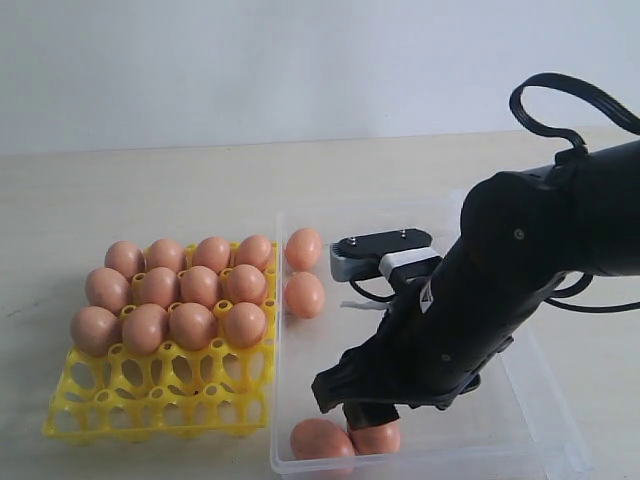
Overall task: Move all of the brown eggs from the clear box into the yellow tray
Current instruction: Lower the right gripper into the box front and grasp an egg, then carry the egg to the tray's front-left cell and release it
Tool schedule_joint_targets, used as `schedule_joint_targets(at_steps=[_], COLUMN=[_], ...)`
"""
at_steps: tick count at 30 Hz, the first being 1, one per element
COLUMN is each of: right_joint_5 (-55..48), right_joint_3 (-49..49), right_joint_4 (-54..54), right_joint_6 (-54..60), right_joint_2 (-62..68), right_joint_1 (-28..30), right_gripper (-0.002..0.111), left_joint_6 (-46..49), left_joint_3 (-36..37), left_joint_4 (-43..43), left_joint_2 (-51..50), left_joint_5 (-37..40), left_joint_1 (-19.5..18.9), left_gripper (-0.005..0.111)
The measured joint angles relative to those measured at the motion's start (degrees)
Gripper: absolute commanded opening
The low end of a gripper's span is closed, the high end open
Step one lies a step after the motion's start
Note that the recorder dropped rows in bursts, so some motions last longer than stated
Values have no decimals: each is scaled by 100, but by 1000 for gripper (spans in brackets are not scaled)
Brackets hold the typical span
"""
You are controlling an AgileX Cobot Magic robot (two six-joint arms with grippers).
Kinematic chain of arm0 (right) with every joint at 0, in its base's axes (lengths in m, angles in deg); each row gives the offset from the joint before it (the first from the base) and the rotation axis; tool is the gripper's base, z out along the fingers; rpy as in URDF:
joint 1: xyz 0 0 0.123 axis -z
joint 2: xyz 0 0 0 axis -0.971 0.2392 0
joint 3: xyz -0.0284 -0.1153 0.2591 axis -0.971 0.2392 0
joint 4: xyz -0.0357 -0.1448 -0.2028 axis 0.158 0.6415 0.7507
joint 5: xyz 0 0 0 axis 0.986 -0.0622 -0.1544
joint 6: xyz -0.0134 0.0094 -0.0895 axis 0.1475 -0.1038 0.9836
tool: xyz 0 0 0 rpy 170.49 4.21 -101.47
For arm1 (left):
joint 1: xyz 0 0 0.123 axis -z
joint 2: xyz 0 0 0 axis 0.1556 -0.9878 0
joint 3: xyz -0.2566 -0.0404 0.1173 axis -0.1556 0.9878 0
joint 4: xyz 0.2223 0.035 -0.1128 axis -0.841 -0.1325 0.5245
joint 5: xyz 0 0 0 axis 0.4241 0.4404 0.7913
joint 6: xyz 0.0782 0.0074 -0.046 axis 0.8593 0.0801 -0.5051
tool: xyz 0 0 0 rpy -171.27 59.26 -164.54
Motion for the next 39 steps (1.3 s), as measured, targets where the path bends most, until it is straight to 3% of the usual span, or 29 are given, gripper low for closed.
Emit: schedule_joint_targets(at_steps=[11,15,18,26,32,39], right_joint_5=[427,587,672,939,3333,7048], right_joint_3=[0,0,0,-36,-72,-279], right_joint_4=[-55,-55,-22,958,2070,4442], right_joint_6=[228,364,397,335,-193,-2305], right_joint_2=[548,710,739,241,-369,792], right_joint_1=[-33,-33,-33,46,48,-399], right_gripper=[56,32,1,0,0,0], left_joint_6=[0,0,0,0,0,0], left_joint_3=[0,0,0,0,0,0], left_joint_4=[0,0,0,0,0,0], left_joint_2=[0,0,0,0,0,0], left_joint_5=[0,0,0,0,0,0], left_joint_1=[0,0,0,0,0,0], left_gripper=[0,0,0,0,0,0])
